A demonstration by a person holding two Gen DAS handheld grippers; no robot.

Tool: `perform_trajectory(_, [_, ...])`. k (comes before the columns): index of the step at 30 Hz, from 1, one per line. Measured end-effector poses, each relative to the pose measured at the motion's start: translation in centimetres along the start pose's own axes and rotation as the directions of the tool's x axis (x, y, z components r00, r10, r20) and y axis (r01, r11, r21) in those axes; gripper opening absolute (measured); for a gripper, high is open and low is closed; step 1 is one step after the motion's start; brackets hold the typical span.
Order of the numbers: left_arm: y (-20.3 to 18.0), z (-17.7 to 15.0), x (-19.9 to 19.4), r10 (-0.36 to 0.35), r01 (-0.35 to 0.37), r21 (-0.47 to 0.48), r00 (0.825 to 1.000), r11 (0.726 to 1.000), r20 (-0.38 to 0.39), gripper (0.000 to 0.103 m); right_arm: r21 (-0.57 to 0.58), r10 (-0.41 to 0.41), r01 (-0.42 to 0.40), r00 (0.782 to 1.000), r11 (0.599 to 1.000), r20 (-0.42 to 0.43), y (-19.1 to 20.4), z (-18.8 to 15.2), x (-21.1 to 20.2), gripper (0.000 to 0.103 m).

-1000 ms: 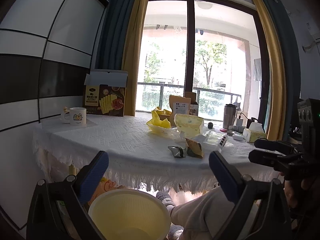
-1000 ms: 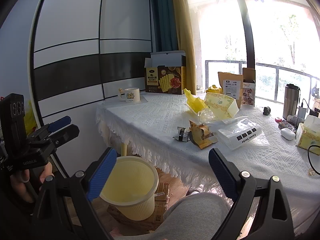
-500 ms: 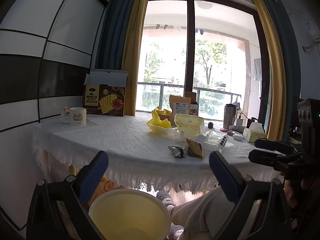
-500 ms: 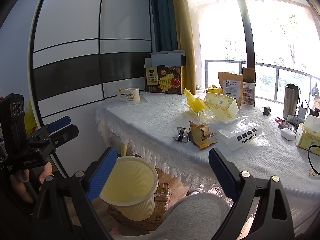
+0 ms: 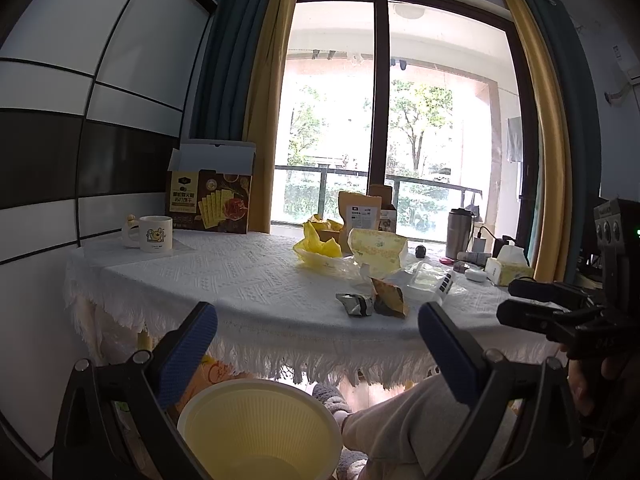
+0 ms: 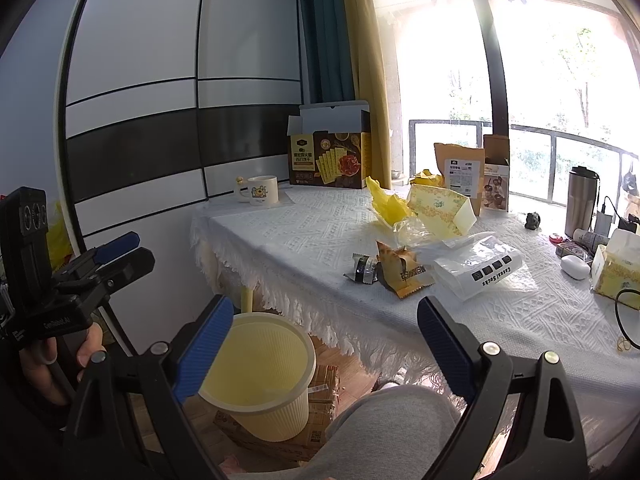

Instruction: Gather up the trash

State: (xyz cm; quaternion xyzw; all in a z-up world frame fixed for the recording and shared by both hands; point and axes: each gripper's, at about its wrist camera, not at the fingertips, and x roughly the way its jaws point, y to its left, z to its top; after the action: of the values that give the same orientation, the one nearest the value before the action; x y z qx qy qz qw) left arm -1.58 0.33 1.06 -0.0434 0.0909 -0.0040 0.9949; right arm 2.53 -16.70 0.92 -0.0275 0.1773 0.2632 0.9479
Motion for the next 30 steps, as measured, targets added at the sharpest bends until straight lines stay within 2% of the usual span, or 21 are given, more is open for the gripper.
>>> perform_trajectory(26, [0.2,0.2,0.1,-0.002,0.002,0.001,1.0,1.0,0.001,0.101,0.003,-0.001,0.001,1.0,1.0,-0.002,-0.2,0.0,0.1,0.093])
perform_trajectory(30, [0.2,0.2,1.3,-0.027,0.028,0.007,0.999,1.0,-0.031,0.103,0.011,-0.002,0.002,1.0,1.0,-0.004,-0.6,-0.1,0.4,0.093])
